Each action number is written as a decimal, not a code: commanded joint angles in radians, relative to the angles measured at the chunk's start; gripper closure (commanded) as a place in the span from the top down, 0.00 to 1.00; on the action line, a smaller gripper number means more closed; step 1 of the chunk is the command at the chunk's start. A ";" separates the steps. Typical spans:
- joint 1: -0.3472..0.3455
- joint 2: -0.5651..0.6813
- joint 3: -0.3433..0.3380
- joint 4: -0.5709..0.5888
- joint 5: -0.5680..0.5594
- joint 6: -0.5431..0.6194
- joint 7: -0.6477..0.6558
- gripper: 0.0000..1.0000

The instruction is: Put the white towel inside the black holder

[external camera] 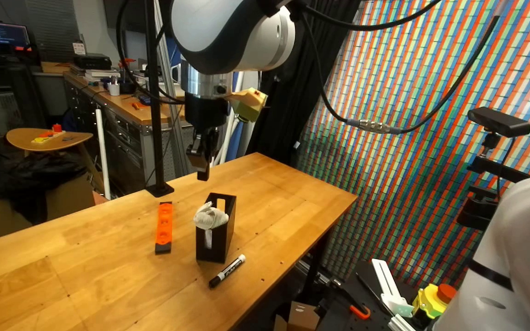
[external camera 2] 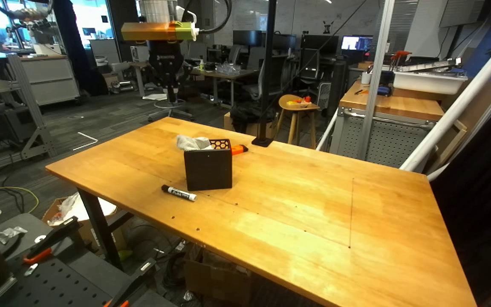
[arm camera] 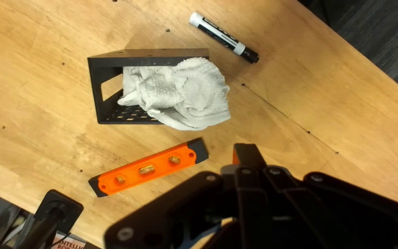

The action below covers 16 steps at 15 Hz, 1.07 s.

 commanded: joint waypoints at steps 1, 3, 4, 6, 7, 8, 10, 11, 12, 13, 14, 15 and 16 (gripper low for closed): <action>0.028 -0.014 0.002 -0.024 0.011 -0.006 0.039 0.00; 0.036 -0.004 0.001 -0.031 0.017 -0.001 0.042 0.00; 0.038 0.001 0.000 -0.034 0.018 0.000 0.043 0.00; 0.038 0.018 -0.003 -0.036 0.025 0.008 0.032 0.00; 0.037 0.026 -0.004 -0.037 0.025 0.012 0.028 0.00; 0.035 0.038 -0.005 -0.035 0.026 0.015 0.023 0.00; 0.032 0.065 -0.007 -0.028 0.031 0.022 0.014 0.00; 0.032 0.080 -0.007 -0.025 0.035 0.027 0.008 0.00; 0.031 0.096 -0.006 -0.022 0.041 0.032 0.000 0.00; 0.030 0.109 -0.005 -0.020 0.047 0.035 -0.005 0.00; 0.028 0.125 -0.004 -0.018 0.054 0.043 -0.013 0.00; 0.026 0.137 -0.003 -0.017 0.060 0.048 -0.021 0.00; 0.023 0.150 -0.002 -0.016 0.067 0.055 -0.030 0.00</action>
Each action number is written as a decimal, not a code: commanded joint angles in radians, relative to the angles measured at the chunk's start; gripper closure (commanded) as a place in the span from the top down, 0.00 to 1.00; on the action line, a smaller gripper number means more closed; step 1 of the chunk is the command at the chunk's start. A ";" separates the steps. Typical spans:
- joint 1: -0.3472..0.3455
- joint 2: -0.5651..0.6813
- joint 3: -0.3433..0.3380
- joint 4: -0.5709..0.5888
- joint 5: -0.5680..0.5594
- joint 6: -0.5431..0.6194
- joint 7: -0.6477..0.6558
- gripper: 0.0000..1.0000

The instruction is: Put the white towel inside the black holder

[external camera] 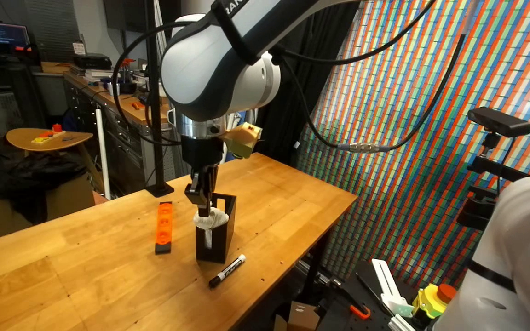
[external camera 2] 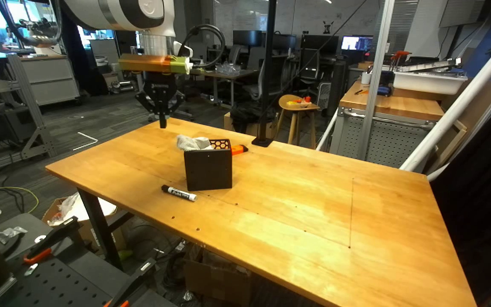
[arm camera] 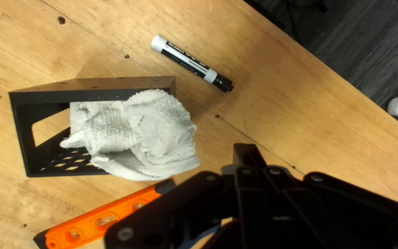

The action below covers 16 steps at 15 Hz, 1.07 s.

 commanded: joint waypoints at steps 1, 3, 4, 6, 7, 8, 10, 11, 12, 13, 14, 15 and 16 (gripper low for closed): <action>-0.011 0.049 0.000 0.020 0.044 0.030 -0.054 0.00; -0.022 0.070 -0.001 0.020 0.057 0.039 -0.071 0.00; -0.029 0.078 -0.002 0.019 0.061 0.041 -0.079 0.00; -0.044 0.096 -0.005 0.021 0.060 0.048 -0.092 0.00; -0.051 0.103 -0.006 0.021 0.061 0.050 -0.098 0.00; -0.060 0.113 -0.007 0.024 0.063 0.050 -0.104 0.00; -0.074 0.129 -0.008 0.029 0.064 0.052 -0.114 0.00; -0.081 0.137 -0.007 0.035 0.064 0.052 -0.118 0.00; -0.086 0.143 -0.006 0.039 0.063 0.053 -0.122 0.00; -0.091 0.149 -0.005 0.046 0.064 0.053 -0.126 0.00; -0.096 0.155 -0.004 0.052 0.063 0.054 -0.129 0.00; -0.099 0.161 -0.003 0.060 0.061 0.053 -0.134 0.00; -0.102 0.165 -0.002 0.068 0.059 0.051 -0.138 0.00</action>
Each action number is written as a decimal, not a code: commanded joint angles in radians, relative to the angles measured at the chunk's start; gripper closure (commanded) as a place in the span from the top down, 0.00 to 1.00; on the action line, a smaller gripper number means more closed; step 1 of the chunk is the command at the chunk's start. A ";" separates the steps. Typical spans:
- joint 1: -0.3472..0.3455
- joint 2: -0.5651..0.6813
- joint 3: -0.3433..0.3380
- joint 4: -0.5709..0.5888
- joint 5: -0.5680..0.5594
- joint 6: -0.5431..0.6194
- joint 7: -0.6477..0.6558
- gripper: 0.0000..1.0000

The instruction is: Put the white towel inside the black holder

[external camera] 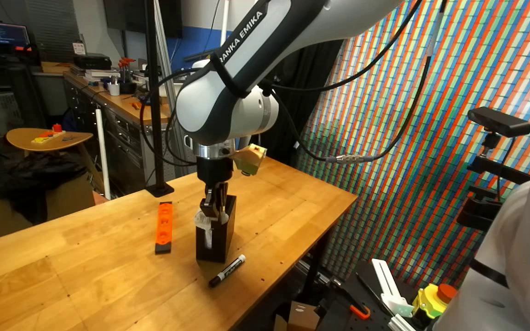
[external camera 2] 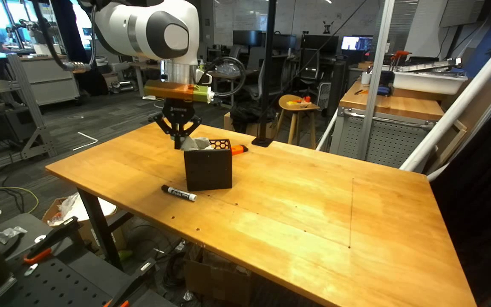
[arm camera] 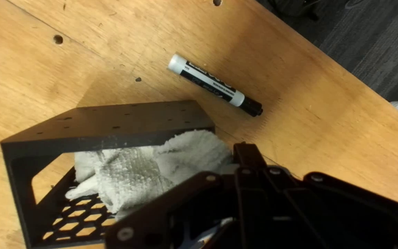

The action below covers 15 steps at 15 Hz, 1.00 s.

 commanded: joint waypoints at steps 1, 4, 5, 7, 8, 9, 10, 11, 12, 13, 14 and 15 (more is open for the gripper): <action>-0.015 0.023 0.005 0.047 0.026 -0.002 -0.043 0.00; -0.019 0.032 0.006 0.076 0.026 -0.007 -0.054 0.00; -0.021 0.034 0.006 0.084 0.026 -0.008 -0.057 0.00; -0.025 0.041 0.004 0.100 0.023 -0.009 -0.063 0.00; -0.027 0.044 0.003 0.107 0.023 -0.011 -0.067 0.00; -0.030 0.049 0.003 0.114 0.022 -0.012 -0.070 0.00; -0.032 0.052 0.003 0.119 0.023 -0.012 -0.073 0.00; -0.036 0.056 0.003 0.125 0.024 -0.013 -0.077 0.00; -0.039 0.061 0.003 0.131 0.025 -0.013 -0.078 0.00; -0.042 0.067 0.003 0.136 0.026 -0.013 -0.080 0.00; -0.045 0.074 0.003 0.140 0.025 -0.014 -0.082 0.00; -0.048 0.080 0.003 0.144 0.026 -0.014 -0.084 0.00</action>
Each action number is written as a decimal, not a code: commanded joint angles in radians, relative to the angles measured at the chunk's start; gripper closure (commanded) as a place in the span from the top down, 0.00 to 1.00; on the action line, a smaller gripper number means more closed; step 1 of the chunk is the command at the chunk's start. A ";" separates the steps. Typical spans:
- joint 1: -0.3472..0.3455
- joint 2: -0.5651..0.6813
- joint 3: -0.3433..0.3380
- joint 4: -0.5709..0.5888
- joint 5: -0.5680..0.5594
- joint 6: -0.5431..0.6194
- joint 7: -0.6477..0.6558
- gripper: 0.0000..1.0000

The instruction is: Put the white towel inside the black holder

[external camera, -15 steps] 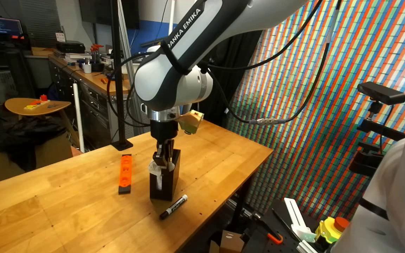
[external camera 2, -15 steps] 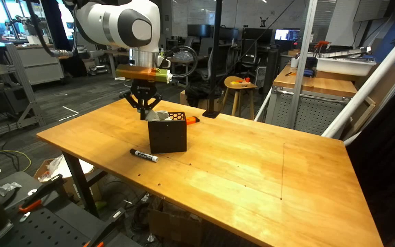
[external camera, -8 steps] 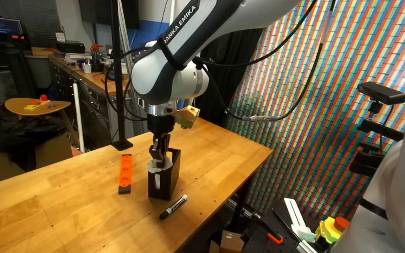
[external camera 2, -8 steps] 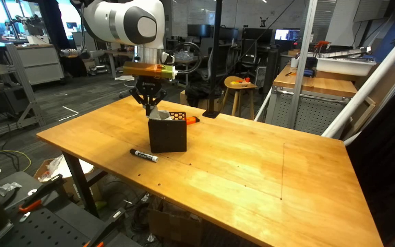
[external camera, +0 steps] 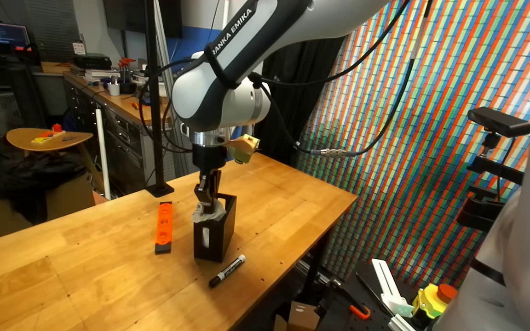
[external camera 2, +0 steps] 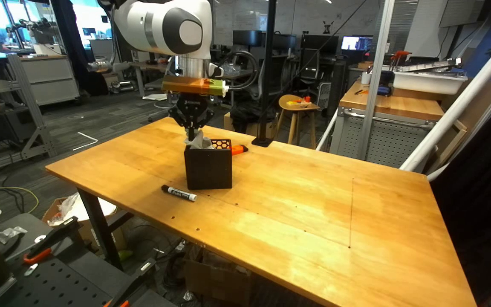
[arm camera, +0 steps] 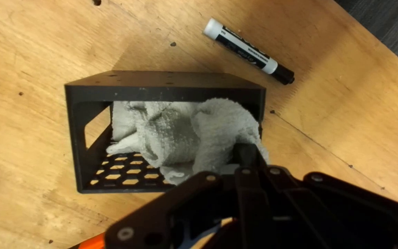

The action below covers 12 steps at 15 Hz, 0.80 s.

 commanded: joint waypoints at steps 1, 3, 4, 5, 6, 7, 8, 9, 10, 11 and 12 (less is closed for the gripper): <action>-0.017 0.029 0.004 0.039 0.026 -0.014 -0.037 0.00; -0.022 0.042 0.004 0.047 0.024 -0.015 -0.040 0.00; -0.024 0.048 0.004 0.052 0.022 -0.016 -0.041 0.00; -0.027 0.054 0.004 0.058 0.022 -0.017 -0.043 0.00; -0.030 0.060 0.004 0.065 0.021 -0.016 -0.047 0.00; -0.033 0.066 0.004 0.072 0.019 -0.018 -0.050 0.00; -0.037 0.073 0.003 0.082 0.018 -0.019 -0.056 0.00; -0.042 0.079 0.002 0.092 0.016 -0.020 -0.063 0.00; -0.047 0.086 0.001 0.102 0.015 -0.021 -0.072 0.00; -0.052 0.095 -0.001 0.114 0.014 -0.023 -0.082 0.00; -0.058 0.103 -0.001 0.124 0.015 -0.024 -0.091 0.00</action>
